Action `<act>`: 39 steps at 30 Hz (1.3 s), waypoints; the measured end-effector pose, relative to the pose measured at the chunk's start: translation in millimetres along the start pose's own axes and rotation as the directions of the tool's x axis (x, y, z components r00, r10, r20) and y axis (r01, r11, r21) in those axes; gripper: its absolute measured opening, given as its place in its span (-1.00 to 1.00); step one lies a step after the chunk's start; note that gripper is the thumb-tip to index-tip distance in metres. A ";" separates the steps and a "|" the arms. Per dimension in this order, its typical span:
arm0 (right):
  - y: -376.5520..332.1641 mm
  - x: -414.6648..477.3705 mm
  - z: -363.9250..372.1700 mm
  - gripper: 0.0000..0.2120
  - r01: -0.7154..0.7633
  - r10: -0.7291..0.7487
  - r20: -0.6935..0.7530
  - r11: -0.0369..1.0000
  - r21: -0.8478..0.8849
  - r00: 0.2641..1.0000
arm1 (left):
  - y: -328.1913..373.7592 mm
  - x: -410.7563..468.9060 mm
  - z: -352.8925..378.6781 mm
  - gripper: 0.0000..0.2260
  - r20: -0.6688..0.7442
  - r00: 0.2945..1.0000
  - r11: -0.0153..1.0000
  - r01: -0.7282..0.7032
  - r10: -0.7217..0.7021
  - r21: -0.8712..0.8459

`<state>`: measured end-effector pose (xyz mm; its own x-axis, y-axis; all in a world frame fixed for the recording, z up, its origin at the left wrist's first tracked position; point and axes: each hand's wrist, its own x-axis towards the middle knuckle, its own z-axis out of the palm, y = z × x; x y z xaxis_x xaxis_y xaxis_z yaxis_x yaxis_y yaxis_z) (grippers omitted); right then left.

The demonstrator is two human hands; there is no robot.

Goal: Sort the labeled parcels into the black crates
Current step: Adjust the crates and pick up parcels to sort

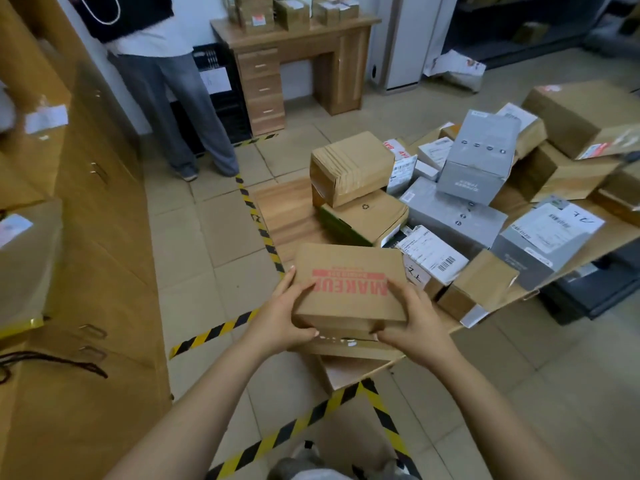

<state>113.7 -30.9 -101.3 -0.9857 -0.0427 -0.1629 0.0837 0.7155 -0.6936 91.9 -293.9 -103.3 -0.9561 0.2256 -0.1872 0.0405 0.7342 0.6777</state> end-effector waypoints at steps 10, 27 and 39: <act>-38.9 9.9 7.0 -0.36 -0.003 0.009 -0.377 1.000 0.016 0.926 | 5.7 18.4 -33.5 0.09 0.025 0.980 0.980 -0.199 0.199 0.005; -67.4 -1.6 4.0 -0.42 -0.120 0.120 -0.419 0.992 0.026 0.900 | -9.5 20.9 -49.1 -0.13 0.090 0.911 0.909 -0.409 0.402 0.083; -34.0 -29.1 15.5 0.02 -0.145 0.169 -0.271 0.984 0.107 0.948 | -8.9 17.1 -32.8 -0.23 -0.030 0.993 0.987 -0.115 0.112 -0.109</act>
<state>141.8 -64.9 -83.9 -0.9596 0.2695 -0.0810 0.2404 0.6356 -0.7336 65.7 -317.6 -89.2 -0.9537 0.2874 -0.0890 0.1179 0.6292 0.7683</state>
